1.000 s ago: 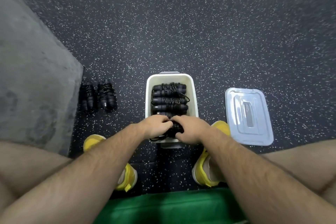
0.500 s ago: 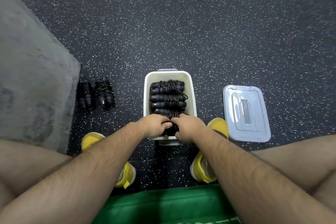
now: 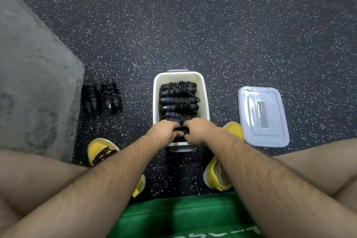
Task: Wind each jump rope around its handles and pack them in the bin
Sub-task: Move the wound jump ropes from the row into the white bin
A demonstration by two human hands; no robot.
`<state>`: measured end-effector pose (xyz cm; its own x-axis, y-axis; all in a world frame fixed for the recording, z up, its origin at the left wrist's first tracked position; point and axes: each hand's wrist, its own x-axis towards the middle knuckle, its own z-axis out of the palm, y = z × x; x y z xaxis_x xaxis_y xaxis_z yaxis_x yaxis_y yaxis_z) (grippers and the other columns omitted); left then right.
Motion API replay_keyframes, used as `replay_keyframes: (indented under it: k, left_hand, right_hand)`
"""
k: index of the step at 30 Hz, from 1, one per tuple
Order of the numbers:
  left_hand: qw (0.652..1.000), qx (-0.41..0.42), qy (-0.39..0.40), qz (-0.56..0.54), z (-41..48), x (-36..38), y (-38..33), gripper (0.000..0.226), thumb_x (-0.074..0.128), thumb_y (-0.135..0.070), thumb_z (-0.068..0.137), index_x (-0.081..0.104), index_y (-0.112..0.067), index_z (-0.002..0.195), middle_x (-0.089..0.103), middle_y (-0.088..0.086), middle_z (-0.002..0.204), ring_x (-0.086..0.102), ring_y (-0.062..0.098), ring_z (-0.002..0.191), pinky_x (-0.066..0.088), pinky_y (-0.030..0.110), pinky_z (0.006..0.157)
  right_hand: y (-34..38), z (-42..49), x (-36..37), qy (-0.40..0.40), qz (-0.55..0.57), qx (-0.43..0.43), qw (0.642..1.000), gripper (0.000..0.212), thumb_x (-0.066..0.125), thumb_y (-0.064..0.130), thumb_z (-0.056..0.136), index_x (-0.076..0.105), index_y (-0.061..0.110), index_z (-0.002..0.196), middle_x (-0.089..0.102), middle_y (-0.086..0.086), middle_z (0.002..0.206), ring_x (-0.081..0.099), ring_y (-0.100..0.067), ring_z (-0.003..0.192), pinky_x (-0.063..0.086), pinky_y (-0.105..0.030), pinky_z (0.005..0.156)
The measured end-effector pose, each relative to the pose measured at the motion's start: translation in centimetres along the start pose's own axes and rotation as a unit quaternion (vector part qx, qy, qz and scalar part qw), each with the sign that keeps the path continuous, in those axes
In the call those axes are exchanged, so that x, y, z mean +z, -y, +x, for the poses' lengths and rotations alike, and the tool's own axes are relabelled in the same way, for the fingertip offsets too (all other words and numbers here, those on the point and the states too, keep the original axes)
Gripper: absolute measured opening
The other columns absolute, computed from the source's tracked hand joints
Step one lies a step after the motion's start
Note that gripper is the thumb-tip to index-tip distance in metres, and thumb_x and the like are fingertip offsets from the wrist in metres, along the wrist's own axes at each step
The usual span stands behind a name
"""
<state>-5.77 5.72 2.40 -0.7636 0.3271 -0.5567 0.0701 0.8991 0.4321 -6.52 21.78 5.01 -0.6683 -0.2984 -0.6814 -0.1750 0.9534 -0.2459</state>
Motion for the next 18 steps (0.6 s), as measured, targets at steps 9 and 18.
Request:
replay_keyframes:
  k: [9, 18]
  left_hand:
    - [1.000, -0.025, -0.015, -0.004, 1.8, 0.8, -0.4, 0.013, 0.067, -0.028, 0.094, 0.066, -0.016, 0.099, 0.055, -0.001, 0.102, 0.057, 0.022, 0.102, 0.045, 0.033, 0.082]
    - [0.993, -0.043, -0.038, 0.107, 2.7, 2.4, -1.0, 0.023, 0.054, -0.012, 0.095, 0.067, -0.017, 0.114, 0.054, 0.006, 0.117, 0.051, 0.025, 0.113, 0.049, 0.036, 0.091]
  right_hand:
    - [-0.6, 1.0, 1.4, -0.052, -0.014, -0.039, 0.998, 0.028, 0.055, 0.027, 0.094, 0.064, 0.018, 0.118, 0.050, -0.005, 0.114, 0.055, -0.027, 0.105, 0.040, -0.033, 0.076]
    - [-0.1, 2.7, 2.0, -0.045, -0.018, -0.027, 0.998, 0.024, 0.066, 0.020, 0.088, 0.068, 0.018, 0.111, 0.054, -0.006, 0.112, 0.058, -0.029, 0.103, 0.048, -0.036, 0.080]
